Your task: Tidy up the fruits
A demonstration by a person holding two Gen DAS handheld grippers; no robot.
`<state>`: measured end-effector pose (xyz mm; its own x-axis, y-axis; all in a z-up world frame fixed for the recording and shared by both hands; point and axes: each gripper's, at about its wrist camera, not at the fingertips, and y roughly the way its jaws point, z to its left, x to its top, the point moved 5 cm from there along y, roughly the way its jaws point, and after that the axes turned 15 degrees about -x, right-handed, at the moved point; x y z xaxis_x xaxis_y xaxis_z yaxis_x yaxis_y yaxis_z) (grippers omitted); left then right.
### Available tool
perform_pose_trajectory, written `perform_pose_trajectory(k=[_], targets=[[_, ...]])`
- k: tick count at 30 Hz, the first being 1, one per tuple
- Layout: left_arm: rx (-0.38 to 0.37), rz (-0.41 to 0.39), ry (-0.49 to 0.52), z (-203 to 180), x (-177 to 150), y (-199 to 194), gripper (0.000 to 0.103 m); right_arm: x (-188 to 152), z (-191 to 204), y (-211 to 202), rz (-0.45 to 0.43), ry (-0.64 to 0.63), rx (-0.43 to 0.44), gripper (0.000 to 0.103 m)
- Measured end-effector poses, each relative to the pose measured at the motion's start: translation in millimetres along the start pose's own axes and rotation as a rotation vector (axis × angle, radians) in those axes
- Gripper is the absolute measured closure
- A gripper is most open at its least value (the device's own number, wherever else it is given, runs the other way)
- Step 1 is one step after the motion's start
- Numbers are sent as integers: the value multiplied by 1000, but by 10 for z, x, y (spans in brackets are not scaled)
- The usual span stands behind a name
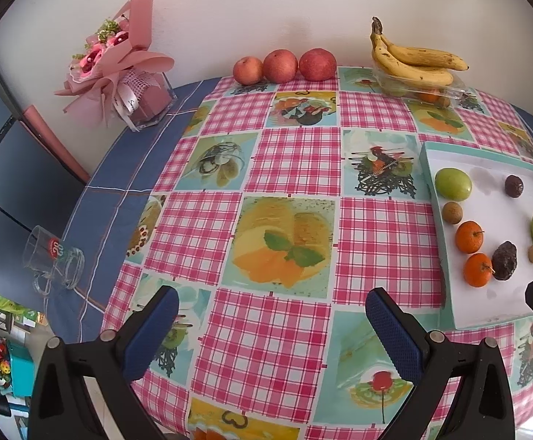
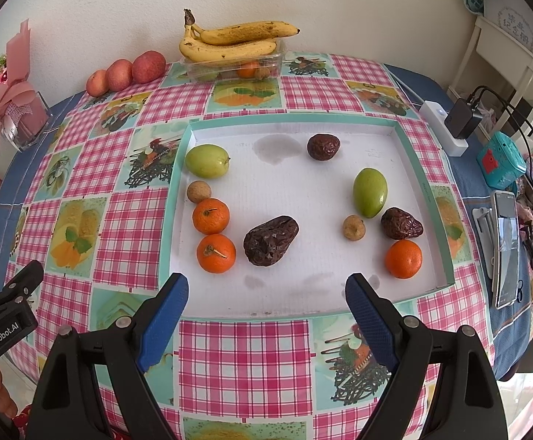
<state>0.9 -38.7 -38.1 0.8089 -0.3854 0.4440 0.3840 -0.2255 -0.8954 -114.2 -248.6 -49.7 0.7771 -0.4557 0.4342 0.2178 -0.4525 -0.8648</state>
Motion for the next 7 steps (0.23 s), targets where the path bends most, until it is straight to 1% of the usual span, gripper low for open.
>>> perform_pose_trajectory(k=[7], targets=[[0,-1,3,0,6,1,0,15,9,-4,3,1,-3,15]])
